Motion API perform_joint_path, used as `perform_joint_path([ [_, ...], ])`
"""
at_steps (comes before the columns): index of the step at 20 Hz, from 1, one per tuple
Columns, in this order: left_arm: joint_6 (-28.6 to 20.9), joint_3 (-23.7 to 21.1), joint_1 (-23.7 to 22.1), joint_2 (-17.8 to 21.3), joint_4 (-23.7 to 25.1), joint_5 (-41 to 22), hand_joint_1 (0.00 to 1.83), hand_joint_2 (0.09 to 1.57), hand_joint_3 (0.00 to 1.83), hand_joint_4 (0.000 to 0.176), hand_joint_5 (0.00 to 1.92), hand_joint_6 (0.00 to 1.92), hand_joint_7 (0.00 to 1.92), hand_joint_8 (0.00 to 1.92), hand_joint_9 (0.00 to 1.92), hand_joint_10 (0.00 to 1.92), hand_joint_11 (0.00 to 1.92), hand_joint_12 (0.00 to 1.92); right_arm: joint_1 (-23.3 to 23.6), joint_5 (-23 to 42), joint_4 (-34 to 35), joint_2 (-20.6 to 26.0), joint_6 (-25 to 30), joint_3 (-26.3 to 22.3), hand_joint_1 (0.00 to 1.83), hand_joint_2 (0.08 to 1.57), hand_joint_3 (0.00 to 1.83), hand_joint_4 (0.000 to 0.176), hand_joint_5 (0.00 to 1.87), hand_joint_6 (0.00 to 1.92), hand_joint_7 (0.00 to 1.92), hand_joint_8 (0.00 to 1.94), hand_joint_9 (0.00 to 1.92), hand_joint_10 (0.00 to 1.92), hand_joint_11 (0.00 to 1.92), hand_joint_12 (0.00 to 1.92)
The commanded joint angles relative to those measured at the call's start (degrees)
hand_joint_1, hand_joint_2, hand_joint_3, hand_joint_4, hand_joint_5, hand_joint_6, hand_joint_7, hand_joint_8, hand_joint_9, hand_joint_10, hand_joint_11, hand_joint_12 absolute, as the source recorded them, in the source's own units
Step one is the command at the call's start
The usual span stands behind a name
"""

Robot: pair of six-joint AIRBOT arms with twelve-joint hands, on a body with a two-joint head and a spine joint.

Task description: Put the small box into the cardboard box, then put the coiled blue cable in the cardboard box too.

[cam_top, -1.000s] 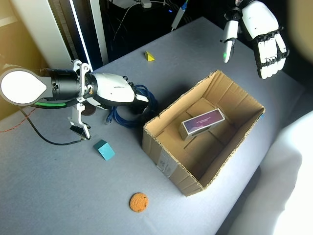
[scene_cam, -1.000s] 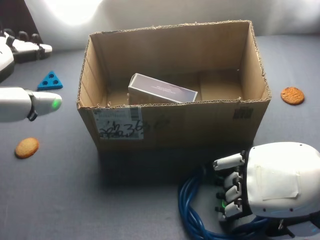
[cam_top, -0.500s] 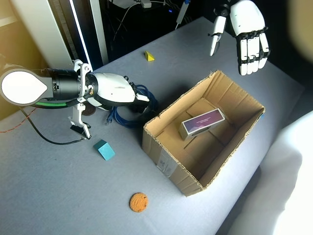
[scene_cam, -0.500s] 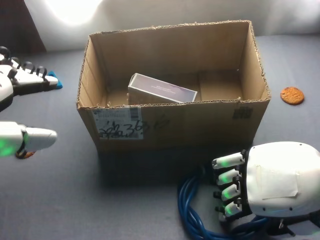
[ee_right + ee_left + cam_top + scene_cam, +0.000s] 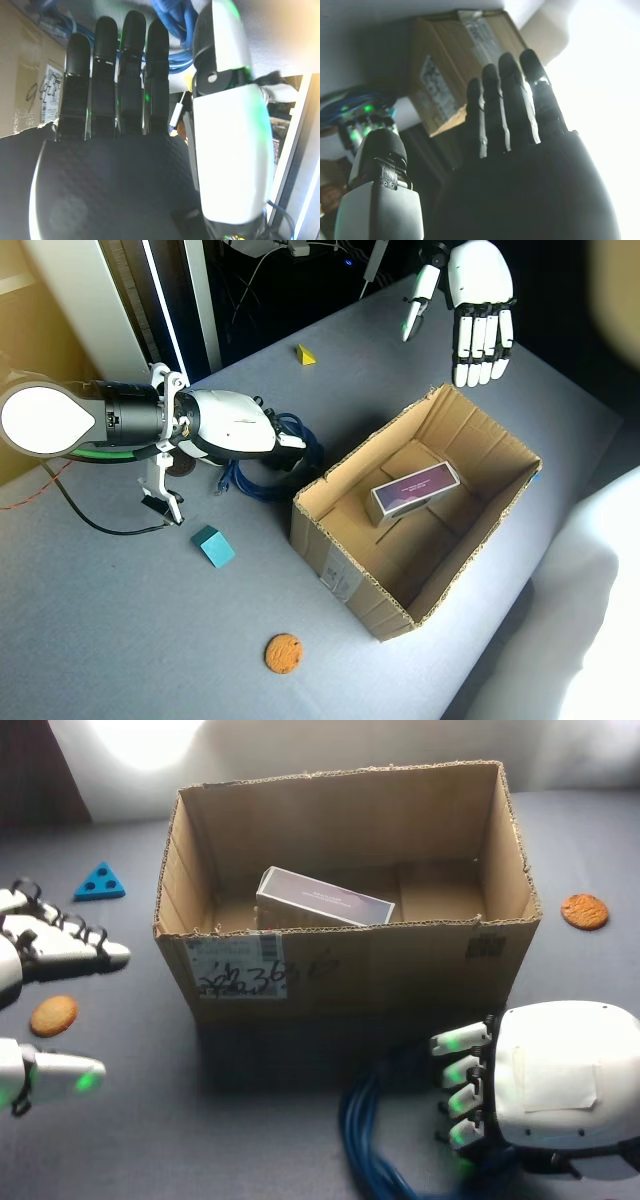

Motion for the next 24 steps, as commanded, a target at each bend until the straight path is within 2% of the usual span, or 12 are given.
perform_joint_path([
  [1, -1.65, 0.33, 0.21, 0.93, 0.79, -6.09, 0.18, 1.21, 0.00, 0.000, 0.29, 0.00, 0.32, 0.00, 0.30, 0.00, 0.00, 0.64, -0.21, 2.74, 1.01, 0.51, -0.04, -0.11, 1.32, 1.16, 0.00, 0.000, 0.92, 1.11, 0.91, 1.10, 0.74, 1.29, 0.41, 1.46],
  [2, -3.34, 0.47, 0.57, 0.95, 2.76, -6.09, 0.19, 1.21, 0.00, 0.000, 0.29, 0.00, 0.32, 0.00, 0.29, 0.00, 0.00, 0.61, -0.21, 2.74, 1.11, 0.53, -0.04, -0.11, 1.23, 1.15, 0.00, 0.000, 0.94, 1.08, 0.91, 1.11, 0.76, 1.07, 0.42, 1.46],
  [3, -4.43, 0.55, 0.76, 0.95, 4.17, -6.09, 0.19, 1.21, 0.00, 0.000, 0.29, 0.00, 0.32, 0.00, 0.29, 0.00, 0.00, 0.61, -0.23, 2.74, 1.23, 0.55, -0.04, -0.11, 1.21, 1.14, 0.00, 0.021, 0.94, 1.07, 0.93, 1.10, 0.79, 0.96, 0.45, 1.44],
  [5, -7.88, 0.62, 1.09, 0.95, 9.30, -6.09, 0.17, 1.22, 0.00, 0.000, 0.28, 0.00, 0.32, 0.00, 0.29, 0.00, 0.00, 0.60, -0.21, 2.75, 1.32, 0.60, -0.04, -0.10, 1.20, 1.14, 0.00, 0.028, 0.93, 1.08, 0.94, 1.08, 0.84, 0.85, 0.46, 1.42],
  [8, -11.70, 0.71, 0.89, 0.94, 16.41, -6.40, 0.21, 1.21, 0.00, 0.000, 0.31, 0.01, 0.34, 0.00, 0.31, 0.00, 0.00, 0.65, 0.00, 4.08, 1.32, 0.69, -0.12, -0.09, 1.20, 1.14, 0.00, 0.028, 0.94, 1.06, 0.93, 1.11, 0.84, 0.87, 0.47, 1.44],
  [10, -12.16, 0.64, 0.40, 0.94, 19.28, -6.91, 0.22, 1.21, 0.00, 0.000, 0.30, 0.00, 0.33, 0.00, 0.29, 0.00, 0.00, 0.63, 0.19, 5.75, 1.32, 0.81, -0.74, -0.10, 1.21, 1.13, 0.00, 0.030, 0.96, 1.02, 0.96, 1.06, 0.85, 0.85, 0.48, 1.43],
  [13, -13.97, 0.63, -1.79, 0.95, 26.99, -7.27, 0.21, 1.21, 0.00, 0.000, 0.30, 0.00, 0.33, 0.00, 0.29, 0.00, 0.00, 0.63, 0.85, 9.29, 1.32, 1.13, -3.09, -0.11, 1.21, 1.13, 0.00, 0.030, 0.96, 1.02, 0.96, 1.06, 0.85, 0.85, 0.48, 1.43],
  [14, -14.18, 0.56, -2.41, 0.95, 28.58, -7.27, 0.16, 1.22, 0.00, 0.000, 0.27, 0.00, 0.31, 0.00, 0.27, 0.00, 0.00, 0.56, 1.06, 10.28, 1.32, 1.28, -3.24, -0.11, 1.21, 1.12, 0.00, 0.029, 0.98, 1.02, 0.96, 1.04, 0.86, 0.84, 0.49, 1.42],
  [15, -14.18, 0.44, -3.19, 0.95, 30.27, -7.30, 0.21, 1.22, 0.00, 0.000, 0.28, 0.01, 0.32, 0.00, 0.28, 0.00, 0.00, 0.57, 1.45, 11.26, 1.32, 1.43, -3.30, -0.12, 1.21, 1.13, 0.00, 0.028, 0.97, 1.04, 0.94, 1.07, 0.84, 0.85, 0.46, 1.44],
  [19, -14.27, 0.09, -4.45, 0.94, 31.77, -7.34, 0.17, 1.22, 0.00, 0.000, 0.28, 0.00, 0.32, 0.00, 0.29, 0.00, 0.00, 0.58, 3.43, 12.60, 1.31, 1.74, -3.29, -0.39, 1.20, 1.15, 0.00, 0.030, 0.94, 1.07, 0.91, 1.12, 0.80, 0.94, 0.45, 1.48],
  [22, -15.32, 0.03, -4.44, 0.93, 32.32, -7.91, 0.20, 1.21, 0.00, 0.000, 0.29, 0.00, 0.32, 0.00, 0.28, 0.00, 0.00, 0.57, 5.25, 14.01, 1.31, 1.75, -3.29, -0.81, 1.21, 1.14, 0.00, 0.021, 0.98, 1.03, 0.91, 1.10, 0.81, 0.92, 0.44, 1.47],
  [24, -16.56, 0.04, -4.30, 0.93, 33.08, -7.93, 0.22, 1.21, 0.00, 0.000, 0.29, 0.00, 0.33, 0.00, 0.29, 0.00, 0.00, 0.59, 6.10, 16.43, 1.32, 1.77, -3.31, -0.97, 1.21, 1.13, 0.00, 0.030, 0.97, 1.01, 0.94, 1.09, 0.83, 0.92, 0.47, 1.47],
])
